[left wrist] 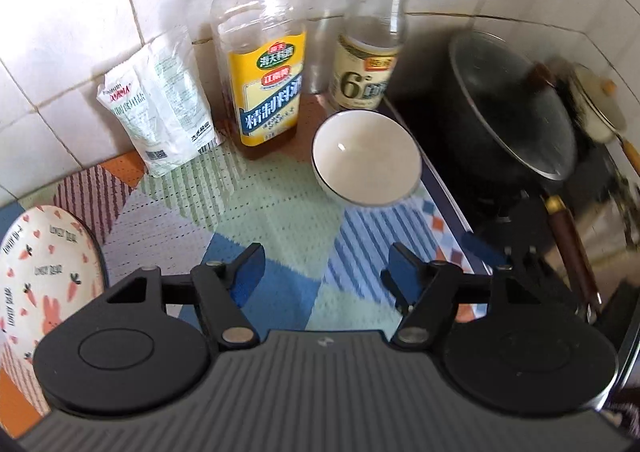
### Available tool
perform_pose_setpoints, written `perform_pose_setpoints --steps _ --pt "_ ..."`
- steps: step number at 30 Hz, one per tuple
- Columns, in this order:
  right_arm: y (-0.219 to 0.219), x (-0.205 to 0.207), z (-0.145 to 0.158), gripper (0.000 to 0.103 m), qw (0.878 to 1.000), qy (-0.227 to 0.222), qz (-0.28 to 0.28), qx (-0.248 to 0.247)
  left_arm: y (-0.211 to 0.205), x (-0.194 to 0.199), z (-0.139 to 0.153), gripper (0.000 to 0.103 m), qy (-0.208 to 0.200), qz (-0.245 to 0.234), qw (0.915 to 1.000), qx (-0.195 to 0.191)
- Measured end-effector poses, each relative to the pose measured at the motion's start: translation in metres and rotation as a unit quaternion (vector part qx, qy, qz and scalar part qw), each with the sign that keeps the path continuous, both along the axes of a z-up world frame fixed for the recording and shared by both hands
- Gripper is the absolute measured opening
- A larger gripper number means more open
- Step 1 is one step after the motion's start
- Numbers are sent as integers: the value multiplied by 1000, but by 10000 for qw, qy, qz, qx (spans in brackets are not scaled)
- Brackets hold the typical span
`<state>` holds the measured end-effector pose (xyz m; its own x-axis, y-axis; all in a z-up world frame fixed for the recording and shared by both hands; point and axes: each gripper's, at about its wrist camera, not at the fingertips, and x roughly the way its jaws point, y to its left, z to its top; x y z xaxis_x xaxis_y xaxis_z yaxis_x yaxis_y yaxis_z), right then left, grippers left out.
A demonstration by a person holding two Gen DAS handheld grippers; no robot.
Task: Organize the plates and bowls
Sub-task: 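Move the left gripper to the white bowl by the vinegar bottle and grasp it, then lift the bowl with the left gripper and carry it over the bowl stack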
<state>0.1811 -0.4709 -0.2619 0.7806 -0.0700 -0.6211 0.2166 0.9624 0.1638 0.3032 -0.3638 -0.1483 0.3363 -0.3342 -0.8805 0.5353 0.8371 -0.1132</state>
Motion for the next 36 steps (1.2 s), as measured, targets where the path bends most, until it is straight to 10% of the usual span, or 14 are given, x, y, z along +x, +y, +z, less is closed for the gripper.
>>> perform_pose_setpoints --steps 10,19,25,36 --pt "-4 44 -36 89 9952 443 529 -694 -53 41 -49 67 -109 323 9993 120" --pt "-23 71 -56 89 9991 252 333 17 -82 73 -99 66 75 307 9990 307" --pt "-28 86 -63 90 9985 309 448 -67 -80 80 -120 26 224 354 9985 344" --pt "-17 101 -54 86 9975 539 455 -32 -72 80 -109 14 287 299 9975 579"
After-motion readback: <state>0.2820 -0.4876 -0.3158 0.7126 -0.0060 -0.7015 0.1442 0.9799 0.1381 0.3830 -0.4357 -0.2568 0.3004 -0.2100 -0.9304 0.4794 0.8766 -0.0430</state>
